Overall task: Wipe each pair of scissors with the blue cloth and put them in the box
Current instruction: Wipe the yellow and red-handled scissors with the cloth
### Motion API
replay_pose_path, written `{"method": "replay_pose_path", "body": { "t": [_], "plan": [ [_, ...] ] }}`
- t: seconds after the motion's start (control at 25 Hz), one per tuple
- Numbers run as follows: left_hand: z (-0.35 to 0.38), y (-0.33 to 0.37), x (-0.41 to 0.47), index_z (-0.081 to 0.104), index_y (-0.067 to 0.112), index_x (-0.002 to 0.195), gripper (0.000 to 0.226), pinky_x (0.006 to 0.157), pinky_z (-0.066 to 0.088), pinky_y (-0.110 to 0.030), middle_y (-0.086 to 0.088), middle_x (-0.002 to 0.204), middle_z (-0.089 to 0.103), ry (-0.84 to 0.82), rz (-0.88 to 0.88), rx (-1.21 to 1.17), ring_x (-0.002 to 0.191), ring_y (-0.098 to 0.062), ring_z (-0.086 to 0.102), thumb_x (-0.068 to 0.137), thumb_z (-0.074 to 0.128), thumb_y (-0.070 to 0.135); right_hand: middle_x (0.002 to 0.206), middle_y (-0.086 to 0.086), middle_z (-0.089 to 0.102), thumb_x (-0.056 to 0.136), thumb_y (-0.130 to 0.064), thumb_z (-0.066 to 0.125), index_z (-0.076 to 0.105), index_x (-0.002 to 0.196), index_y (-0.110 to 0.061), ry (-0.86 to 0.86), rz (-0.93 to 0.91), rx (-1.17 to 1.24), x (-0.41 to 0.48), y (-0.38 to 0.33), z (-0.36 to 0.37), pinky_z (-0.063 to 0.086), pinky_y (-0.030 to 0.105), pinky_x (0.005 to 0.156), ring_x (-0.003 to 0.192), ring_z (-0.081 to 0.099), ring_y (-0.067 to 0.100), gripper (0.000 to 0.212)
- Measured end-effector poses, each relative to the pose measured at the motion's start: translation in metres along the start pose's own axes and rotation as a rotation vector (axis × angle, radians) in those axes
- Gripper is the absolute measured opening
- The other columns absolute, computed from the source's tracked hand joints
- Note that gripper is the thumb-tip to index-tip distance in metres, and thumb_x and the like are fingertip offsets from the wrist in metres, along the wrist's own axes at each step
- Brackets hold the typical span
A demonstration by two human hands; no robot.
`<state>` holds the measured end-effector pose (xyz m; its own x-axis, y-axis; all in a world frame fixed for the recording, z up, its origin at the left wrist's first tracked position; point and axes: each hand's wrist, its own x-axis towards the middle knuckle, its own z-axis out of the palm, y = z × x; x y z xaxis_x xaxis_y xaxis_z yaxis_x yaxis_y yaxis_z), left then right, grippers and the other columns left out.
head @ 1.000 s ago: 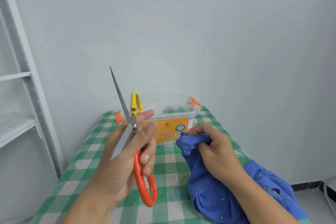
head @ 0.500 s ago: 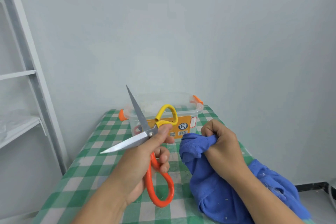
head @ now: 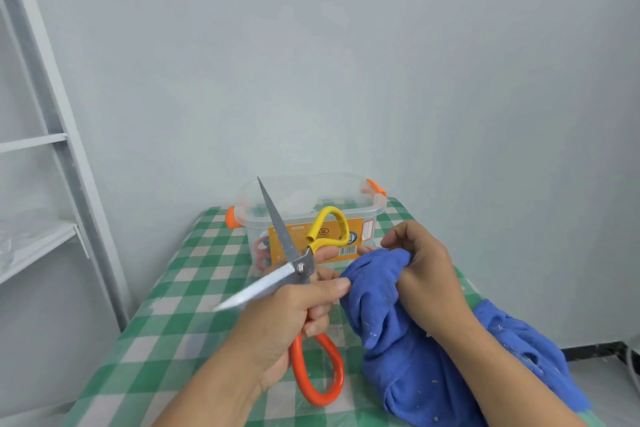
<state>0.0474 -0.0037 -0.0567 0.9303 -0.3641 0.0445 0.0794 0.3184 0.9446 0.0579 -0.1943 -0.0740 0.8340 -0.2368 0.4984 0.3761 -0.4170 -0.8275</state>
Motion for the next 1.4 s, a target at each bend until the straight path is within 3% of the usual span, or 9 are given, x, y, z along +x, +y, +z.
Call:
{"method": "replay_pose_path", "body": {
  "t": [0.16,0.24,0.28,0.36,0.64,0.88,1.04,1.16,1.4],
  "plan": [
    [-0.009,0.005,0.001,0.065,-0.006,0.118,0.059,0.032,0.024,-0.015,-0.001,0.063,0.048,0.005,-0.079,-0.093,0.038,-0.004,0.029,0.059,0.067,-0.004,0.060,-0.010,0.067,0.090,-0.009,0.066,0.057,0.072,-0.010,0.123,0.111,-0.061,0.010,0.004,-0.008,0.050,0.041,0.061,0.068,0.069,0.013,0.020],
    [-0.009,0.004,0.001,0.067,-0.005,0.116,0.057,0.032,0.023,-0.016,-0.002,0.066,0.041,0.018,-0.093,-0.098,0.040,-0.006,0.028,0.059,0.065,0.002,0.061,-0.011,0.065,0.094,0.004,0.054,0.050,0.069,0.001,0.125,0.173,0.051,0.012,0.001,-0.011,0.042,0.030,0.052,0.068,0.069,0.018,0.025],
    [-0.009,0.003,0.002,0.068,-0.005,0.116,0.058,0.033,0.023,-0.016,-0.003,0.067,0.038,0.026,-0.095,-0.092,0.040,-0.006,0.028,0.058,0.067,0.000,0.060,-0.011,0.063,0.095,0.007,0.048,0.050,0.069,0.001,0.116,0.220,0.170,0.010,-0.001,-0.011,0.036,0.026,0.047,0.052,0.058,0.015,0.027],
    [-0.008,0.001,0.002,0.066,-0.004,0.117,0.057,0.033,0.023,-0.016,-0.002,0.065,0.038,0.041,-0.092,-0.086,0.041,-0.006,0.029,0.061,0.070,-0.003,0.058,0.002,0.052,0.094,0.010,0.039,0.057,0.077,0.000,0.083,0.301,0.378,0.009,-0.008,-0.010,0.028,0.023,0.042,0.043,0.032,0.014,0.027],
    [-0.006,-0.002,0.002,0.065,-0.001,0.117,0.030,0.035,0.021,-0.017,-0.002,0.056,0.031,0.122,-0.070,-0.053,0.039,-0.007,0.026,0.088,0.060,-0.003,0.056,0.003,0.056,0.099,-0.010,0.034,0.061,0.103,0.002,-0.014,0.585,0.840,0.009,-0.024,-0.005,0.030,0.019,0.033,0.039,0.039,0.010,0.030],
    [-0.003,-0.001,0.000,0.063,-0.001,0.119,0.031,0.034,0.022,-0.015,0.002,0.053,0.038,0.116,-0.059,-0.036,0.037,-0.004,0.029,0.088,0.062,-0.006,0.072,0.009,0.062,0.099,-0.050,0.048,0.063,0.083,-0.009,-0.057,0.539,0.971,0.010,-0.022,-0.008,0.042,0.024,0.038,0.053,0.052,0.019,0.047],
    [-0.003,0.002,-0.001,0.064,-0.001,0.118,0.035,0.034,0.023,-0.015,0.005,0.055,0.047,0.087,-0.072,-0.043,0.036,-0.004,0.030,0.084,0.064,-0.009,0.085,0.012,0.062,0.097,-0.024,0.053,0.067,0.094,-0.003,-0.079,0.442,0.860,0.009,-0.017,-0.005,0.044,0.028,0.045,0.066,0.056,0.020,0.026],
    [-0.007,0.006,-0.003,0.062,-0.006,0.118,0.053,0.034,0.023,-0.017,-0.001,0.067,0.049,0.045,-0.074,-0.055,0.040,-0.006,0.029,0.066,0.069,-0.011,0.096,0.014,0.067,0.097,-0.012,0.050,0.066,0.110,0.010,-0.105,0.334,0.816,0.009,-0.014,-0.004,0.055,0.031,0.066,0.088,0.063,0.024,0.030],
    [-0.011,0.013,-0.007,0.059,-0.015,0.115,0.058,0.036,0.027,-0.020,-0.006,0.073,0.045,-0.039,-0.094,-0.031,0.045,-0.010,0.033,0.058,0.059,-0.009,0.093,0.017,0.070,0.078,-0.005,0.067,0.067,0.104,0.004,-0.160,0.195,0.796,0.005,-0.020,-0.003,0.058,0.031,0.078,0.084,0.067,0.025,0.027]
  ]
}}
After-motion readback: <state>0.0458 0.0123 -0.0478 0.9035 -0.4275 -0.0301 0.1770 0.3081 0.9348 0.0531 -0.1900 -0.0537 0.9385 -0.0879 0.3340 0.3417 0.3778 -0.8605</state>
